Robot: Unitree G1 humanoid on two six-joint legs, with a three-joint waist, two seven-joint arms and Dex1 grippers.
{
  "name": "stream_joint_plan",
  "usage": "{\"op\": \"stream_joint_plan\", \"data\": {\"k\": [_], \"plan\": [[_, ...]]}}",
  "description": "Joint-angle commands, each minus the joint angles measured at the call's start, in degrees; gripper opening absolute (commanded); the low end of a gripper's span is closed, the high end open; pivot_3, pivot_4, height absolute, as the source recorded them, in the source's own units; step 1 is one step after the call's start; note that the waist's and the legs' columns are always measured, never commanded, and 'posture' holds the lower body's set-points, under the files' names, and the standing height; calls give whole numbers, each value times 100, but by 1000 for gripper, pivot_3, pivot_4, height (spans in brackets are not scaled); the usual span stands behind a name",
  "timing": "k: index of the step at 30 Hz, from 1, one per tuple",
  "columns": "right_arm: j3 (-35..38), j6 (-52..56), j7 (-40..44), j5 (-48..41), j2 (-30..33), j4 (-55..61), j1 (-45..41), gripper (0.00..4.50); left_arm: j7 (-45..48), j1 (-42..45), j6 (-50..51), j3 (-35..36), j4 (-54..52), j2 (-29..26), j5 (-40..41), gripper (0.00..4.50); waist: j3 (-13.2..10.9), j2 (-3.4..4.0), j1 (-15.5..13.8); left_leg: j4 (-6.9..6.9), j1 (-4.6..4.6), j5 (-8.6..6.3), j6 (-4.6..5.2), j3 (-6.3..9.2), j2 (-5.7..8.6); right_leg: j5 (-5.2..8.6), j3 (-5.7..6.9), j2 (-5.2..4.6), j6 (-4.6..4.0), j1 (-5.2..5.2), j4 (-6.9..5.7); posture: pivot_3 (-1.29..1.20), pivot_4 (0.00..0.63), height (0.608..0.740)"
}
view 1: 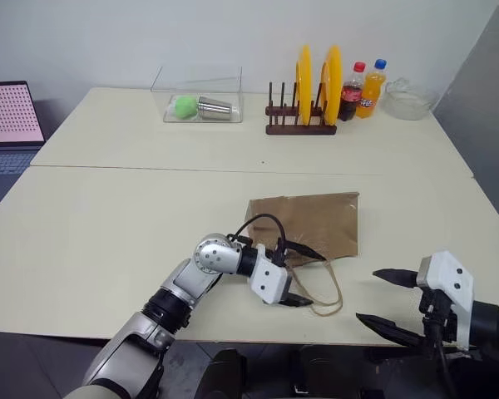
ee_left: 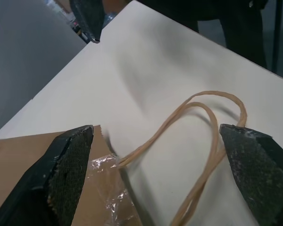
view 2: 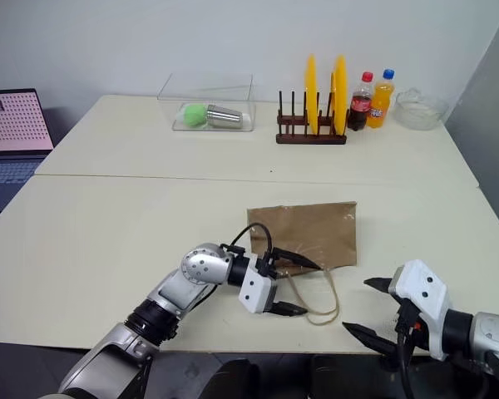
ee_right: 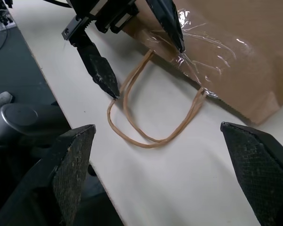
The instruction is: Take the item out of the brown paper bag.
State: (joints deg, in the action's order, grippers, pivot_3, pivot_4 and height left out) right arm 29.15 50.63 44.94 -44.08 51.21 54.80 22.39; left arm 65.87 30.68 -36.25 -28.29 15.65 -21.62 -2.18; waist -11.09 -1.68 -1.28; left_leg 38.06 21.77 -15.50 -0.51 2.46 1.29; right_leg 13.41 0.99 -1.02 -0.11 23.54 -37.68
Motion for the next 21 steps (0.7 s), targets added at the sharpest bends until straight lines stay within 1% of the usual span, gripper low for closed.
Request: {"op": "stream_joint_plan", "data": {"k": [1, 8, 17, 20, 21], "plan": [[290, -18, 4, -285, 58, 365, 95, 4460, 187, 193, -276, -11, 75, -66, 199, 4500, 0, 0, 0, 0, 0, 0, 0, 0, 0, 0, 0, 0, 0, 0, 0, 0, 150, 740], [352, -57, -84, -426, 152, 383, 185, 4460, 296, 267, -572, -123, 277, 9, 192, 4500, 0, 0, 0, 0, 0, 0, 1, 0, 0, 0, 0, 0, 0, -1, 1, 0, 150, 740], [347, -74, -203, -542, 293, 359, 180, 4460, -7, 271, -422, -227, 368, 463, 77, 4500, 0, -1, 0, 0, 0, -1, 1, 0, 0, 0, 1, 0, 1, -1, 2, 0, 150, 740], [334, -78, -213, -547, 316, 358, 177, 4460, 2, 292, -405, -254, 411, 515, 107, 4500, 0, -1, 1, 0, 1, -1, 1, -2, 0, 0, 0, 0, 1, -1, 2, 0, 150, 740], [334, -79, -215, -549, 319, 360, 177, 4487, 25, 295, -401, -259, 422, 520, 127, 4313, 0, -1, 1, 0, 0, -1, 1, -2, 0, 0, 0, 0, 1, -1, 2, 0, 150, 740]]}}
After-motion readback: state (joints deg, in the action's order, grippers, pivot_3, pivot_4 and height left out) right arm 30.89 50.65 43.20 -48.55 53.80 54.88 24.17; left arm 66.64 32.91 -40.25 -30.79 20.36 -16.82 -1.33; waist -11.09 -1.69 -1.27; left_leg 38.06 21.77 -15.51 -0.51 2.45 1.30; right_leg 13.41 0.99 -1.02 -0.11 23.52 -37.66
